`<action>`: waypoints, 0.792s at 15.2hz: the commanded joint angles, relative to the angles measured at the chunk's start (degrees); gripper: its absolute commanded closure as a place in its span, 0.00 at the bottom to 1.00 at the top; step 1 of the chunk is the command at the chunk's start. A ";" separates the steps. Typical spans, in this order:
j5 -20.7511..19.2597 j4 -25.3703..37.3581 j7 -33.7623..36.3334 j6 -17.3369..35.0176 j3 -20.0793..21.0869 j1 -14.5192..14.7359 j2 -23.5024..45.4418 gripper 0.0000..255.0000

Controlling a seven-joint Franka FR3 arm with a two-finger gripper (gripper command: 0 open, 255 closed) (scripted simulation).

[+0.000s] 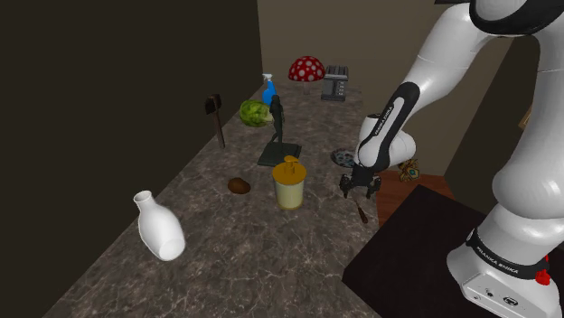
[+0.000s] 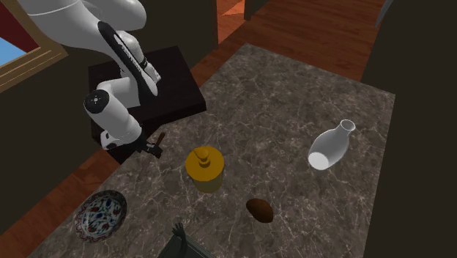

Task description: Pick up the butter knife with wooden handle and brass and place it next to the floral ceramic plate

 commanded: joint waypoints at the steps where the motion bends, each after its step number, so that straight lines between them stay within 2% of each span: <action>1: 0.00 0.00 0.00 0.00 0.00 0.00 0.00 0.00; 5: 4.15 -1.87 -2.97 -7.98 5.31 -4.91 -9.82 0.00; 12: 4.30 -1.86 -3.07 -7.98 5.12 -4.69 -9.84 0.00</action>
